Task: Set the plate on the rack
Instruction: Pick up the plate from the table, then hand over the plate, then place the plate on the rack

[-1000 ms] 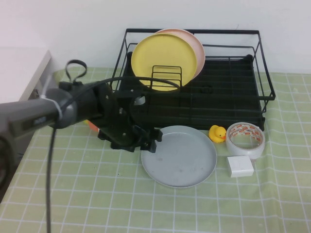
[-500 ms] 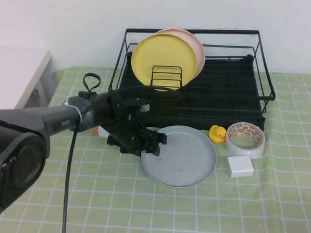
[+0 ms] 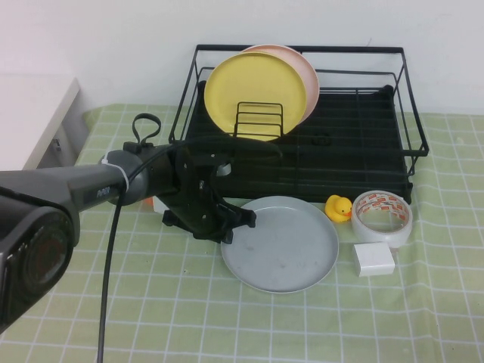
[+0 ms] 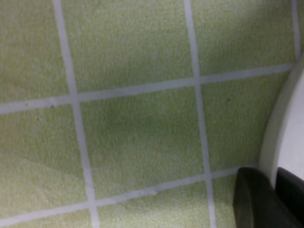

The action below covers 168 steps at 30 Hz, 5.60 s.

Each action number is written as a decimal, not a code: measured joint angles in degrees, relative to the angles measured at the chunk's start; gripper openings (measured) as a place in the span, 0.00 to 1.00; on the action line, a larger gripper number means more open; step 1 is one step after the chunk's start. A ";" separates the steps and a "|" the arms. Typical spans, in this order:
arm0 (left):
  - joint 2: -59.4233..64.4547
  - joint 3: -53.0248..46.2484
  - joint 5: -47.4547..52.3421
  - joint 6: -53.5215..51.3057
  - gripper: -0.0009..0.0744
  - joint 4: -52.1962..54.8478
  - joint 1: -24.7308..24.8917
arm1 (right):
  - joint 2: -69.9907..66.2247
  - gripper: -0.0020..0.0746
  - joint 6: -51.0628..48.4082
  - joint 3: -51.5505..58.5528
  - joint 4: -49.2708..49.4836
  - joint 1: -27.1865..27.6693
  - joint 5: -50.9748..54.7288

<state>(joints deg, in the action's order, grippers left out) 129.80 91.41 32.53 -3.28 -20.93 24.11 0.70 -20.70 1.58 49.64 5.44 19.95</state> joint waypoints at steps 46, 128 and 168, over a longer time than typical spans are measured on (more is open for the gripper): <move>-34.79 -31.78 5.16 -64.95 0.02 -59.55 -6.91 | -49.90 0.64 -38.29 -33.84 18.68 0.00 20.89; -82.83 -71.43 12.76 -50.96 0.01 -56.40 -26.25 | -156.57 0.23 -87.73 -150.15 34.69 -12.60 26.59; -82.83 -71.43 13.41 -48.72 0.01 -53.55 -26.25 | -161.45 0.49 -80.03 -150.24 42.02 -15.97 13.29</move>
<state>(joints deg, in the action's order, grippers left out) 46.97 19.98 45.94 -52.00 -74.48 -2.14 -160.75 -100.73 -148.66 91.66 -10.53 33.24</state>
